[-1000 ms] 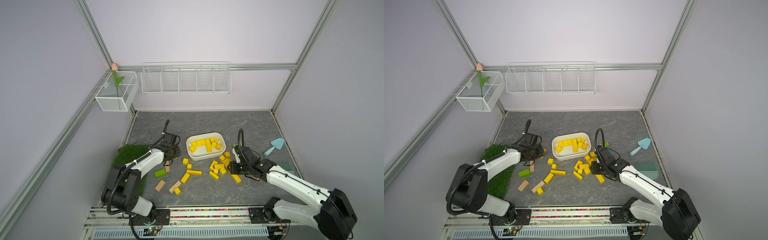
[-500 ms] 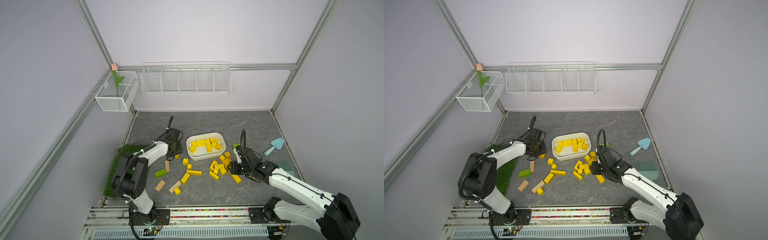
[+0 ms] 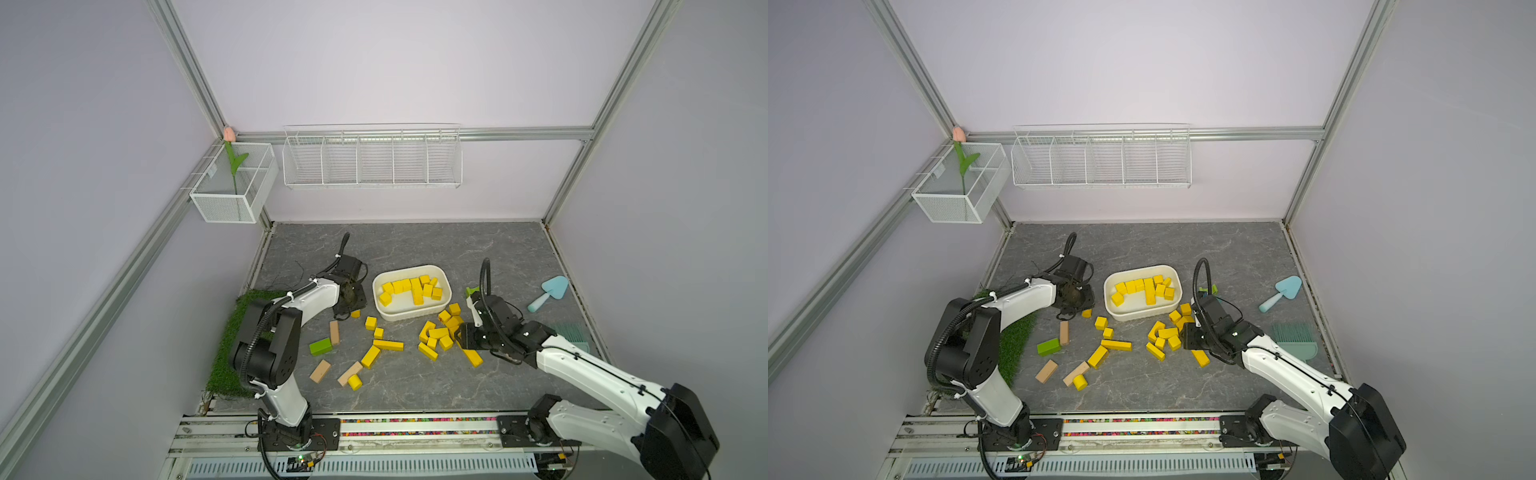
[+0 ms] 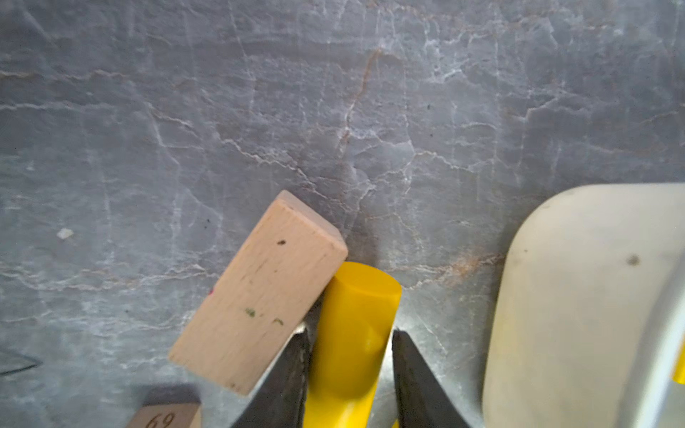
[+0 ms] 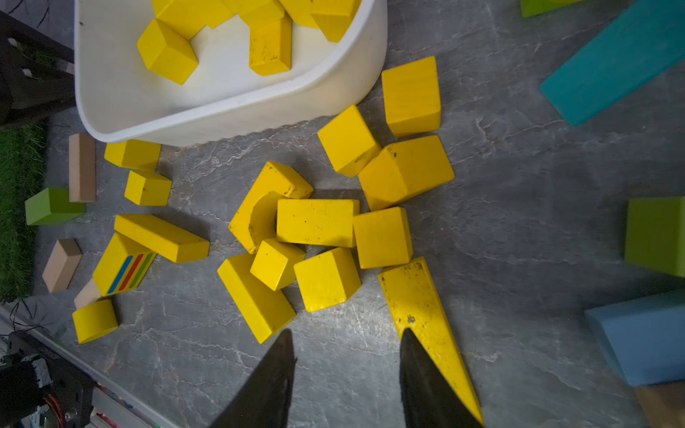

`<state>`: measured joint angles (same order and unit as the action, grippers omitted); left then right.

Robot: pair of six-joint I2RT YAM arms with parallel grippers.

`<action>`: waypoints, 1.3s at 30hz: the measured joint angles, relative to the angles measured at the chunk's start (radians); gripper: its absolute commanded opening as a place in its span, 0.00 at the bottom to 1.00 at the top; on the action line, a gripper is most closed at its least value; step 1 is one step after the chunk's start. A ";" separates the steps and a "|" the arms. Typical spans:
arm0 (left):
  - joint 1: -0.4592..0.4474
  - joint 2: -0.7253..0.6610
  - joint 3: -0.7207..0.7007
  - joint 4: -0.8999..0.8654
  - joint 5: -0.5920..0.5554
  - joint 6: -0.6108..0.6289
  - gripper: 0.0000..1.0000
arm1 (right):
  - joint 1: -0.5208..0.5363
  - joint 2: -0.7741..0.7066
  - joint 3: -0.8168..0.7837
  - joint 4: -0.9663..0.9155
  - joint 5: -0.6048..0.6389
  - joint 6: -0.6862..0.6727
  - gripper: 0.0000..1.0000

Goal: Pick out the yellow building blocks
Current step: Pick up the building block from the center of the board.

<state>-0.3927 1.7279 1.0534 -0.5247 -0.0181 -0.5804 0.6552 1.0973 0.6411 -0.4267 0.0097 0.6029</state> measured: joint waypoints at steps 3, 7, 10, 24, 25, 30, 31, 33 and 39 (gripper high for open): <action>0.000 0.002 0.004 -0.002 0.002 0.005 0.29 | -0.001 0.000 0.000 0.000 0.000 0.000 0.48; 0.000 0.002 0.012 -0.002 0.007 0.010 0.26 | -0.004 0.001 0.000 0.000 0.000 0.000 0.48; 0.000 0.002 0.021 0.000 0.011 0.010 0.26 | -0.006 0.001 0.000 0.002 0.000 0.000 0.48; 0.000 0.080 0.093 -0.036 0.023 0.014 0.30 | -0.006 0.001 0.000 0.006 0.000 0.001 0.48; 0.000 0.083 0.096 -0.038 0.023 0.014 0.29 | -0.006 0.001 0.000 0.006 -0.001 0.002 0.48; 0.000 0.082 0.097 -0.038 0.023 0.014 0.19 | -0.007 0.000 0.000 0.006 -0.001 0.003 0.48; 0.000 0.082 0.097 -0.038 0.023 0.014 0.18 | -0.008 0.000 -0.001 0.006 -0.001 0.003 0.48; 0.000 0.079 0.094 -0.035 0.023 0.014 0.18 | -0.008 0.000 -0.002 0.006 -0.003 0.003 0.48; 0.000 0.068 0.080 -0.025 0.024 0.014 0.42 | -0.011 0.000 -0.008 0.006 -0.004 0.003 0.48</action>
<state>-0.3927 1.7958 1.1332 -0.5499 0.0059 -0.5663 0.6437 1.0977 0.6334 -0.4202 0.0059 0.6064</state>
